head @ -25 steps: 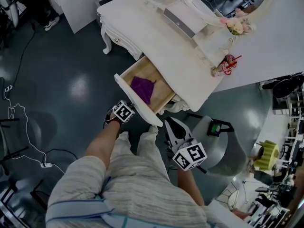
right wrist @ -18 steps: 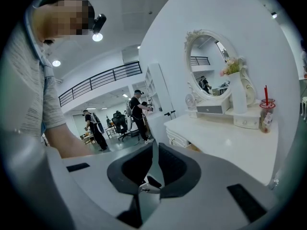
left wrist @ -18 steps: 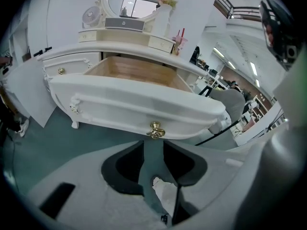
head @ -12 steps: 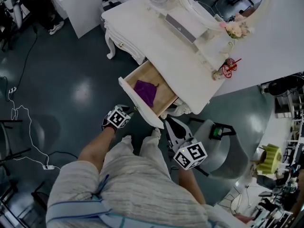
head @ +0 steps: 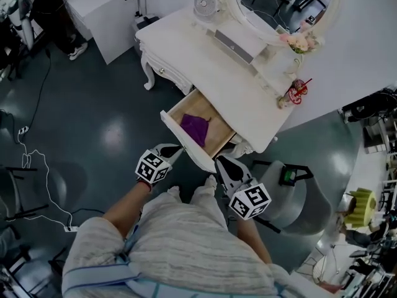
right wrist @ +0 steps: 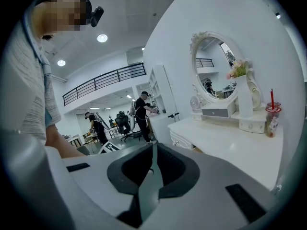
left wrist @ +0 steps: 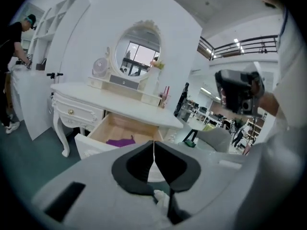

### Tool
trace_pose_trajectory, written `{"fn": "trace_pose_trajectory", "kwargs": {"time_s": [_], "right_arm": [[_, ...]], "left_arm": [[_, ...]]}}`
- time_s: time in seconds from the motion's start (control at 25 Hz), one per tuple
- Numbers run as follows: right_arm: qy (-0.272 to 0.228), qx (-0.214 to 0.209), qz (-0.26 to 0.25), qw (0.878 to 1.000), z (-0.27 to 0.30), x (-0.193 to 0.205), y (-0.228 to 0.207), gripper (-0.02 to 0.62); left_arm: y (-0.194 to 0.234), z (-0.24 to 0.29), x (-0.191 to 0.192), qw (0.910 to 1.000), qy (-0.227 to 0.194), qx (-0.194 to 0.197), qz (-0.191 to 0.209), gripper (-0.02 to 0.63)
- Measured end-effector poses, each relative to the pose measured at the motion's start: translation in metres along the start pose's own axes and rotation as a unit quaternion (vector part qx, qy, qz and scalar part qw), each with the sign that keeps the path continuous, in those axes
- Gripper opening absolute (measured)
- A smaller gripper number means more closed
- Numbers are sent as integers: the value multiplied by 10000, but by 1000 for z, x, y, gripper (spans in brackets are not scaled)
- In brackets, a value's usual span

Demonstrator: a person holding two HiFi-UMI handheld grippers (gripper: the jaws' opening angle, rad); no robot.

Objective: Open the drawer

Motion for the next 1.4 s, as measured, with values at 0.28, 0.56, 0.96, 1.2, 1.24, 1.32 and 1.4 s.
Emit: {"fn": "trace_pose_trajectory", "kwargs": {"time_s": [0.28,0.56,0.96,1.2,1.24,1.32,1.4], "right_arm": [[-106,103,-82,9999,-4,-4,5,12],[-249,249,-48,9994,-13,-8,7,11],[-255,307,-105,9991,-19,-6,12,9],[-248,286,-128,9992,-18,-10,11,9],[-238,282,-127,9992,-18,-9,11,9],[-210,276,-115,9993,-19,-8,10,9],[-174,277,-119,9994,-19,-7,8,9]], "left_arm": [[-54,-37,-70,9920,-1085,625,181,20],[-94,-65,-116,9782,-1713,1014,599,20],[-96,-73,-127,9738,-1867,1091,707,20],[-101,-71,-128,9709,-1927,1247,686,21],[-102,-70,-128,9703,-1935,1275,688,21],[-103,-69,-129,9699,-1949,1302,662,21],[-104,-68,-130,9699,-1959,1307,616,21]]}}
Point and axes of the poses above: the fingertips, and each gripper's own axes: z forward along the fingers, y to its left, x out of its underside, the point moved 5 cm from there along -z, backward along the fingers, and after that the axes turned 3 degrees about x, right-handed, at the moved point
